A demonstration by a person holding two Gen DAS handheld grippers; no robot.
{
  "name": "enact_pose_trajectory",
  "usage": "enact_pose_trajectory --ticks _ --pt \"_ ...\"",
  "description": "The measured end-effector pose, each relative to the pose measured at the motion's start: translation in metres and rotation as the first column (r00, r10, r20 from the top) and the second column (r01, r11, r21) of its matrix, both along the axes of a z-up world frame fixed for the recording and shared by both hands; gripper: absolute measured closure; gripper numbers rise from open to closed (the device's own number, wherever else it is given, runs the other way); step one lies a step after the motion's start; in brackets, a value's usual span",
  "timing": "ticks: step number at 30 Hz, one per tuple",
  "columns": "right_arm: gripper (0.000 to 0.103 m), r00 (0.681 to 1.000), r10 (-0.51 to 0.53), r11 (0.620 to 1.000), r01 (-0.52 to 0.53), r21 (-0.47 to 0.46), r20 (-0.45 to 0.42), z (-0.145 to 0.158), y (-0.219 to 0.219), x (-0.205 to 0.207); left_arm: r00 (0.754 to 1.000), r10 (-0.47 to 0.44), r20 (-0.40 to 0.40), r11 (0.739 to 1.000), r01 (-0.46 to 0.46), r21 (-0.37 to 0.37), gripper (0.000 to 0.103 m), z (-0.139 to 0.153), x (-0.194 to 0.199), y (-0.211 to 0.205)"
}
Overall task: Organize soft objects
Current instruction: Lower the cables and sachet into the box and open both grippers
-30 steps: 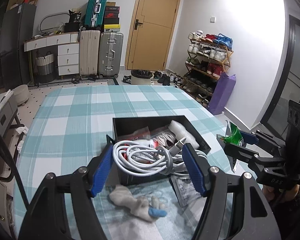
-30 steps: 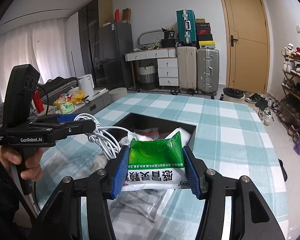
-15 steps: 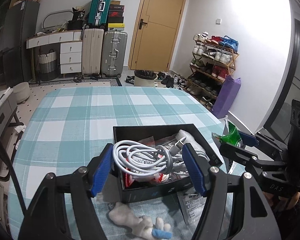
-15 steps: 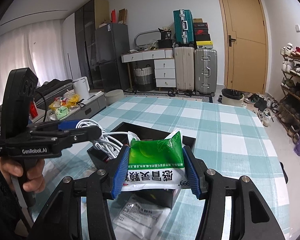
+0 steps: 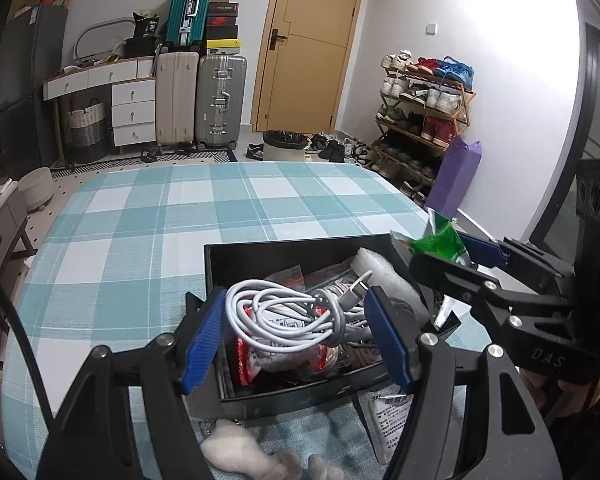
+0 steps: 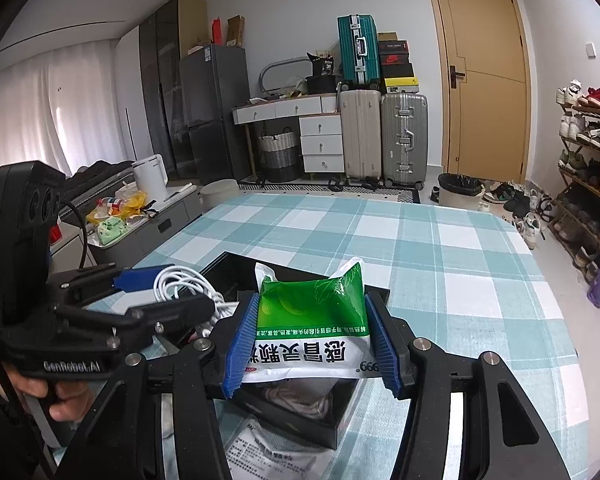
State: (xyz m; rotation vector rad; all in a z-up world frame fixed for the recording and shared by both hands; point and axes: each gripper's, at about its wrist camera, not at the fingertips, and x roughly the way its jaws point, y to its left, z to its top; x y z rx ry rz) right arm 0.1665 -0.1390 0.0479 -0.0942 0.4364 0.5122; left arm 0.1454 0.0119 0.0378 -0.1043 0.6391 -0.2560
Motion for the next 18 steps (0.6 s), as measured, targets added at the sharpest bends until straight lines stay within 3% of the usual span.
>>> enact_pose_trajectory --ticks 18 --pt "0.047 0.999 0.013 1.0 -0.014 -0.021 -0.03 -0.011 0.018 0.035 0.999 -0.013 -0.029 0.998 0.014 0.055 0.033 -0.012 0.008 -0.005"
